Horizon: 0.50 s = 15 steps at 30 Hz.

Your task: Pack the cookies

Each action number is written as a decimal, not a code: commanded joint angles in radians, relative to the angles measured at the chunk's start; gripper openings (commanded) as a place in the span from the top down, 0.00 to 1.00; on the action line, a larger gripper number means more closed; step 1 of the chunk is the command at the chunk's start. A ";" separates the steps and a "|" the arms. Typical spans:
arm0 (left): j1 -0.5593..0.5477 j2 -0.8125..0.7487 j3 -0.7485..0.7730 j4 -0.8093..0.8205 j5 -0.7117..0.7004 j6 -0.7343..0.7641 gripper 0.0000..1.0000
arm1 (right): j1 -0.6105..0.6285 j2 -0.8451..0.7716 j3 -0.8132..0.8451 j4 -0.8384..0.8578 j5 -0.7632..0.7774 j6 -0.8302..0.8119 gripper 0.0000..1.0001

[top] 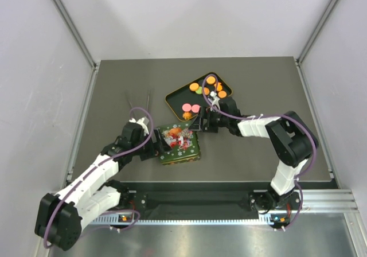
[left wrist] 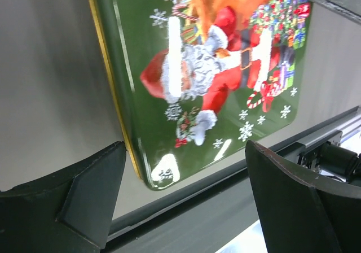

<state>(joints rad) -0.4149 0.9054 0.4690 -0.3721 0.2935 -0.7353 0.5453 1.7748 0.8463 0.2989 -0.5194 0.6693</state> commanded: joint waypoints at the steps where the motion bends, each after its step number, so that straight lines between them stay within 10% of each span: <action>1: -0.010 0.001 0.010 0.064 0.018 -0.001 0.09 | 0.016 0.015 0.036 0.022 0.019 -0.013 0.19; 15: -0.015 0.125 0.106 0.044 -0.005 0.085 0.12 | 0.018 -0.051 -0.012 0.066 0.004 0.012 0.17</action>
<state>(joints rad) -0.4263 1.0080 0.5121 -0.3603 0.2962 -0.6956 0.5491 1.7767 0.8436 0.3080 -0.5167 0.6838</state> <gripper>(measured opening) 0.884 0.824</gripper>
